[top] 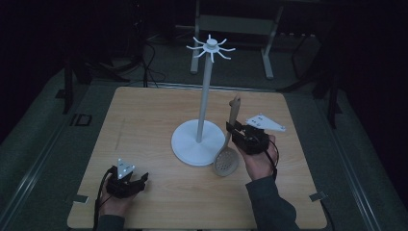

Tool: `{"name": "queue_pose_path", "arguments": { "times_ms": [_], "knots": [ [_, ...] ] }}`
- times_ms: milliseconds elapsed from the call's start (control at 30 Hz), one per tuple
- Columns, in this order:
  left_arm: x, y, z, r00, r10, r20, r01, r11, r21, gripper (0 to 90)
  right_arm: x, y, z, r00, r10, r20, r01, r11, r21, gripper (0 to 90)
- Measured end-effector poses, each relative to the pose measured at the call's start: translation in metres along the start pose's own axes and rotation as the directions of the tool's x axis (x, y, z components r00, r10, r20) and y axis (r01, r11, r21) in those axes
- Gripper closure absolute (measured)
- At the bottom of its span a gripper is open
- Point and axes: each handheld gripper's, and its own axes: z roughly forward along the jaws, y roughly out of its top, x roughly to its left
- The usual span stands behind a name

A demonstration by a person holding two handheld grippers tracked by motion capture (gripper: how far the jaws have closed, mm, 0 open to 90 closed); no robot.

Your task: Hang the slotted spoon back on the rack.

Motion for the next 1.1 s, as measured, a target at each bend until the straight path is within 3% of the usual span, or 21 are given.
{"name": "queue_pose_path", "arguments": {
  "times_ms": [1100],
  "knots": [
    [0.001,0.000,0.000,1.0000,-0.004,0.000,0.004,1.0000,-0.004,37.5,0.002,0.023,-0.006,0.9999,-0.011,-0.005,0.010,0.998,-0.070,73.7]
  ]
}}
